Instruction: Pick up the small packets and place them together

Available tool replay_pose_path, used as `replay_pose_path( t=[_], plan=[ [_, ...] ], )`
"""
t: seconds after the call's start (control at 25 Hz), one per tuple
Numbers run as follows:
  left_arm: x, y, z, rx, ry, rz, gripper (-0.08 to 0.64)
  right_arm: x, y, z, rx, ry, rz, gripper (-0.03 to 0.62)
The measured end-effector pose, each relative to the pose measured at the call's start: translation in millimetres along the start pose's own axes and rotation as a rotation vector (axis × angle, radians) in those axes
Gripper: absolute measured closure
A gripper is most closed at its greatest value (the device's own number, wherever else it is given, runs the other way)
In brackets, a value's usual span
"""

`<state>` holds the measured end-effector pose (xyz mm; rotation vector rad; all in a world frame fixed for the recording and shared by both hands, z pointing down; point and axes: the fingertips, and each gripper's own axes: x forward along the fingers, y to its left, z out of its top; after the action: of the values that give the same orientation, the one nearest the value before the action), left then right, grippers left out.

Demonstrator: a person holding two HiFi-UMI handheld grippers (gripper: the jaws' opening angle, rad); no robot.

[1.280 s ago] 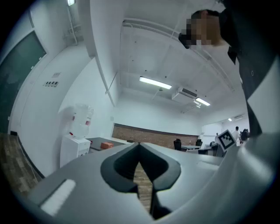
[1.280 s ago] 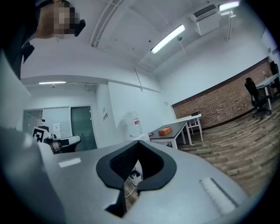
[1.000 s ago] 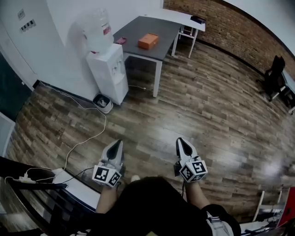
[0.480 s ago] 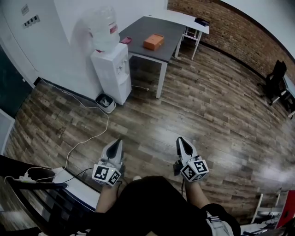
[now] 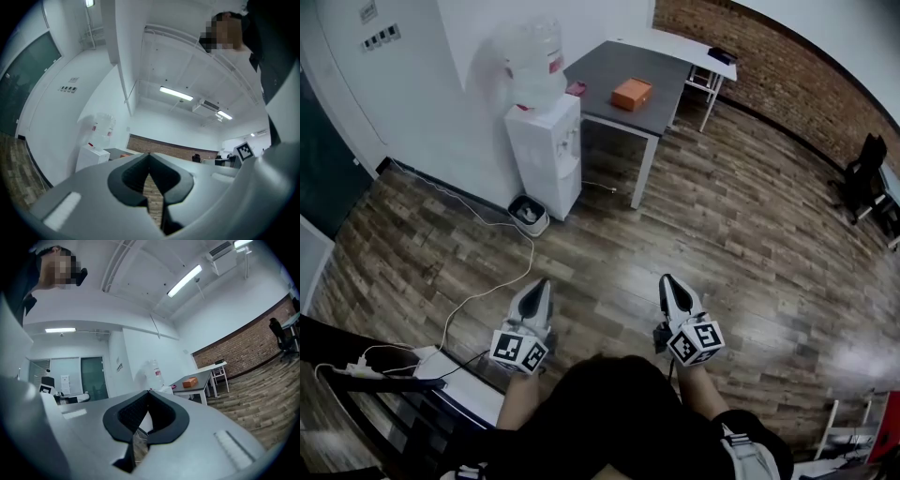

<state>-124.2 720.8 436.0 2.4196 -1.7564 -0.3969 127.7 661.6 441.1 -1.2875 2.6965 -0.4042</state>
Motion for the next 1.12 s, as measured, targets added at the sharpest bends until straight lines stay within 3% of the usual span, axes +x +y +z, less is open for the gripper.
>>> replay_pose_path(
  t=[0.2, 0.52, 0.88, 1.12],
  plan=[
    [3, 18, 3, 0.007, 0.004, -0.002, 0.561, 15, 9, -4, -0.044, 0.033, 0.006, 0.590],
    [39, 38, -7, -0.007, 0.004, 0.024, 0.561, 49, -21, 4, -0.040, 0.002, 0.010, 0.591],
    [112, 51, 2, 0.016, -0.007, 0.061, 0.561, 118, -76, 23, -0.034, 0.007, 0.036, 0.591],
    [166, 46, -8, 0.023, 0.022, 0.034, 0.561, 145, -121, 28, -0.010, 0.021, 0.031, 0.591]
  ],
)
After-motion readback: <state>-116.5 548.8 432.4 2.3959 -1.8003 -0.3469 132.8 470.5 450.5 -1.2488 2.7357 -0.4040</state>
